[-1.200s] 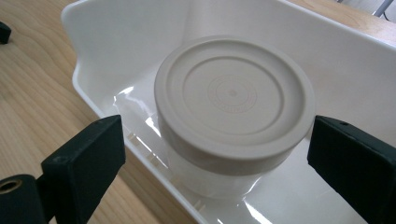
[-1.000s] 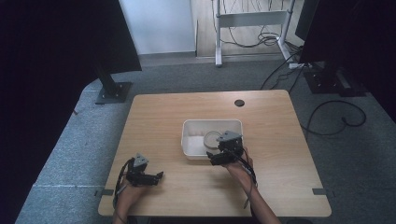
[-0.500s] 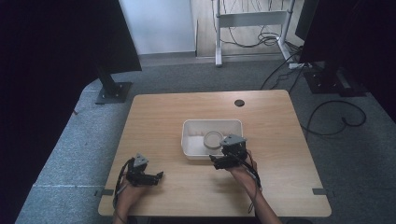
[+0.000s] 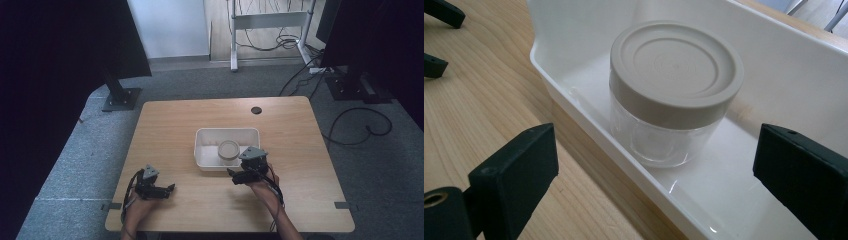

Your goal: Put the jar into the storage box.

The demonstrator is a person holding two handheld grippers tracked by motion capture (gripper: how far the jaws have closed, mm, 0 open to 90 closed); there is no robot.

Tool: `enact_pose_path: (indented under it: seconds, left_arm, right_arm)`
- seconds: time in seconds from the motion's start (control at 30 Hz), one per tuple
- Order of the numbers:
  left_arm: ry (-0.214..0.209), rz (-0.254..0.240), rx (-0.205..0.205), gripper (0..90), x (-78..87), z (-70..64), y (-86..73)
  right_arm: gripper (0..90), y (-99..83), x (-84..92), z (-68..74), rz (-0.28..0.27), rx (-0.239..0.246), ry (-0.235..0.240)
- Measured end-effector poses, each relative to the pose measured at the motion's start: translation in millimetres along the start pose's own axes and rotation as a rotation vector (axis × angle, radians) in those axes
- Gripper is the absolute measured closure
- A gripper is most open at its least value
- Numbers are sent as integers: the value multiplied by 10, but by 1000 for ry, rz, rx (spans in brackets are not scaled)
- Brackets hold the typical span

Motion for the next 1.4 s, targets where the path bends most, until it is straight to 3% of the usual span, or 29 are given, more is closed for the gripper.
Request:
enact_pose_path:
  seconds: [1.4]
  left_arm:
    - [0, 0, 0, 25, 0, 0, 0]
  right_arm:
    - [40, -300, 355, -32, -1, -24, -16]
Point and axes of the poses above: each handheld gripper's, and its own axes: x roughly backward along the jaws, y roughly out of its top, z roughly to its left, the point moved 6 cm from there along -x, roughly forward along the jaws, and after that the axes turned 15 degrees about x, right-handed, at the moved point
